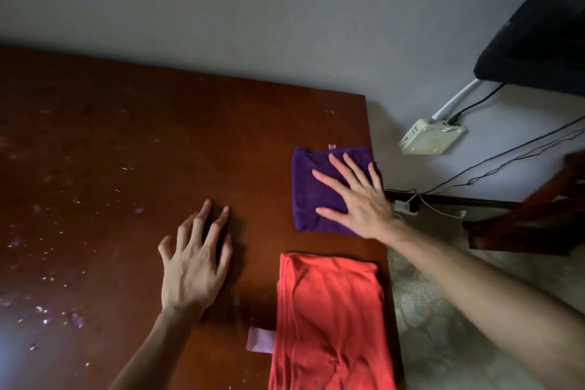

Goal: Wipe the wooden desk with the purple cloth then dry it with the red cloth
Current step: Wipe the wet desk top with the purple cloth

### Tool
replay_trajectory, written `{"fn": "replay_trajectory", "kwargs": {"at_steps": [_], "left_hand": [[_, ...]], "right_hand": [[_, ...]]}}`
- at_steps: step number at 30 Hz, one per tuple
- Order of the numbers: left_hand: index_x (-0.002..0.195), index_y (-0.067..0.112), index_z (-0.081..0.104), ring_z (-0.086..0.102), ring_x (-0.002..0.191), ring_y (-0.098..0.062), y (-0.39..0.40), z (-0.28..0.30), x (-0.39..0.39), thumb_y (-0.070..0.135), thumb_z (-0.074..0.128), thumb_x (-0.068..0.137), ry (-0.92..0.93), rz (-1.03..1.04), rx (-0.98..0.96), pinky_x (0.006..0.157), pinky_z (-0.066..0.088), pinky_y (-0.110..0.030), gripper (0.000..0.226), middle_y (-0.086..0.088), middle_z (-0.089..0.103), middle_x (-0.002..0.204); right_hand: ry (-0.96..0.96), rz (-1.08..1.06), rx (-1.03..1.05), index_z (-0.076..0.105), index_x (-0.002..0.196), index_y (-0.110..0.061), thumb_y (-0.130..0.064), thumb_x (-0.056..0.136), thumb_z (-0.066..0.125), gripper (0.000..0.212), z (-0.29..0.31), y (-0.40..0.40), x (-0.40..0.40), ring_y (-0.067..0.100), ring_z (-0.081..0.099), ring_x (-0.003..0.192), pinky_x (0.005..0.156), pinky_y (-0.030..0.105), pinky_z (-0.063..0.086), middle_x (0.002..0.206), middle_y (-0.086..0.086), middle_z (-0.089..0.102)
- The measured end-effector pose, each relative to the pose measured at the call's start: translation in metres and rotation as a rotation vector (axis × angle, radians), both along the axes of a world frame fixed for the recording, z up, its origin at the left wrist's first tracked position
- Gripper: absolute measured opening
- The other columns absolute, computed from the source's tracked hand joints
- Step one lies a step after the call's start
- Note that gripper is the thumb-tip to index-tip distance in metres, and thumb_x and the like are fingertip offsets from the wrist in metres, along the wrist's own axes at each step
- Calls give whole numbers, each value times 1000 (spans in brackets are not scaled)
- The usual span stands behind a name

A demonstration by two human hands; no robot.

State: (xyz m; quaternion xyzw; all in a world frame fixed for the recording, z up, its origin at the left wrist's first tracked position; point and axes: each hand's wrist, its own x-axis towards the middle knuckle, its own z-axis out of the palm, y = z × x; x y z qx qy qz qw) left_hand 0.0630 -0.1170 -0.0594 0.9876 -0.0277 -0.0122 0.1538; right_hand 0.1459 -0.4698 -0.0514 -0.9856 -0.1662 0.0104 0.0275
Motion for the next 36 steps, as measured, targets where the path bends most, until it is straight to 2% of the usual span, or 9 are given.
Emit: {"fn": "replay_trajectory", "kwargs": {"at_steps": [4,9,14,21,24,27,30,32,36], "left_hand": [[154,40,41,41,127,-27,1,-3,0,48,32,101,13,34,-4,97,38,-57,55,8,32,166],[153,41,42,39,137,-20,1,-3,1,48,32,101,-14,15,-37,107,30,-53,54,9,32,165],[155,37,42,31,151,-18,4,-3,3,46,34,102,-61,-32,-44,114,24,-47,54,2,34,166],[155,33,42,26,156,-18,0,3,1,41,38,103,-67,-27,0,118,25,-47,53,0,33,167],[155,34,43,29,155,-21,-2,6,-2,42,39,103,-45,-19,23,118,30,-49,53,-2,35,167],[154,36,44,32,153,-28,-2,7,-2,46,41,101,-24,97,29,118,31,-49,54,-9,38,164],[153,35,45,33,153,-30,-3,4,-3,47,42,100,-51,146,51,118,30,-48,55,-13,39,163],[154,32,45,30,154,-29,-3,2,-2,47,40,100,-57,136,52,120,27,-49,56,-13,38,164],[155,25,43,26,156,-29,-5,-3,1,48,36,103,-72,118,78,122,21,-49,58,-17,37,164]], "right_hand": [[43,-124,54,17,161,-57,-92,87,22,82,9,8,109,20,2,164,127,67,7,178,-8,7],[92,-270,89,13,163,-55,-88,93,25,78,12,28,202,23,-1,164,128,65,-2,178,-5,5],[115,-279,70,8,166,-48,-90,91,18,86,12,38,175,28,-5,164,127,68,-2,178,-2,2],[43,-193,47,17,167,-42,-91,87,14,94,0,49,-1,35,7,163,124,72,9,177,4,14],[72,-128,-12,20,167,-38,-91,89,9,95,-3,52,-24,41,13,161,120,78,17,175,8,20],[59,-94,-38,22,167,-40,-91,88,9,95,-3,54,-13,41,13,161,118,78,17,176,7,19],[100,-26,-38,13,166,-48,-94,84,8,94,4,67,20,35,3,163,123,74,11,178,1,9],[121,38,-27,8,165,-50,-96,81,6,96,12,88,60,34,0,163,124,73,8,178,-1,5],[136,112,-2,6,164,-51,-101,68,-11,110,16,160,159,35,-3,163,124,72,3,178,-2,0]]}}
